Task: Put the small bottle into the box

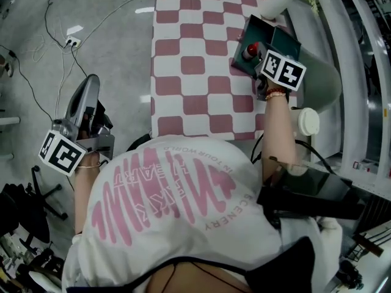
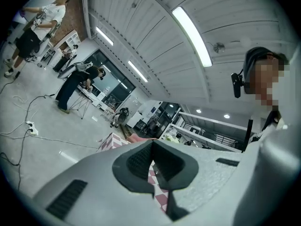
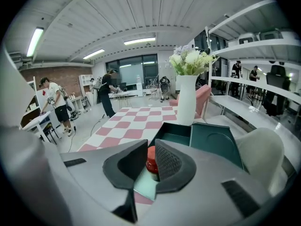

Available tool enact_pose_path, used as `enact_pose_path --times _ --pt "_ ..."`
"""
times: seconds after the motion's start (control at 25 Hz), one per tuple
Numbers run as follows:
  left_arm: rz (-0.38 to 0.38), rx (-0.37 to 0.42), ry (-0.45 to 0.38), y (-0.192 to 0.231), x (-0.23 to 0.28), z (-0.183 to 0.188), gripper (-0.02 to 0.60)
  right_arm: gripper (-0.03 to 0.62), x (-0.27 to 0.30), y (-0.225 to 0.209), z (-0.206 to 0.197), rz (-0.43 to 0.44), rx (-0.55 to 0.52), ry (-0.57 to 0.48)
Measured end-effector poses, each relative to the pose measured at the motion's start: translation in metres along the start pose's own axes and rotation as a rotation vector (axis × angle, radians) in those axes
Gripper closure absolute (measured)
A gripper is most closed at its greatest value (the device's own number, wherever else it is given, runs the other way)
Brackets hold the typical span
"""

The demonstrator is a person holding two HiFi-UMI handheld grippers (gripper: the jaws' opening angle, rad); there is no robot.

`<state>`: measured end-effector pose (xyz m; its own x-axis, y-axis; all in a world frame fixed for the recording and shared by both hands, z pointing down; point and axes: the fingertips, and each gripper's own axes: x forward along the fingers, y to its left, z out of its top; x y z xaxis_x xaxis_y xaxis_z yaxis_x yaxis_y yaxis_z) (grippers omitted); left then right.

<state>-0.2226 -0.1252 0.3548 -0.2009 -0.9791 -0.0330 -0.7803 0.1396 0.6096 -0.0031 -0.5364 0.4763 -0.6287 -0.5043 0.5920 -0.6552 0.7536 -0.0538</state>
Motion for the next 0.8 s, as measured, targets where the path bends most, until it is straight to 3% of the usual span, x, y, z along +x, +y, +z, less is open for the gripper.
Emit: enact_pose_path --times 0.24,0.48,0.8 --pt "-0.093 -0.001 0.021 -0.015 0.016 -0.001 0.574 0.56 -0.05 0.017 0.03 0.037 0.087 -0.186" --pt "-0.249 0.021 0.078 -0.045 0.039 -0.001 0.574 0.576 -0.134 0.045 0.063 0.084 0.187 -0.471" --pt "-0.467 0.11 0.146 -0.084 0.057 0.01 0.574 0.582 -0.23 0.075 0.062 -0.032 0.21 -0.628"
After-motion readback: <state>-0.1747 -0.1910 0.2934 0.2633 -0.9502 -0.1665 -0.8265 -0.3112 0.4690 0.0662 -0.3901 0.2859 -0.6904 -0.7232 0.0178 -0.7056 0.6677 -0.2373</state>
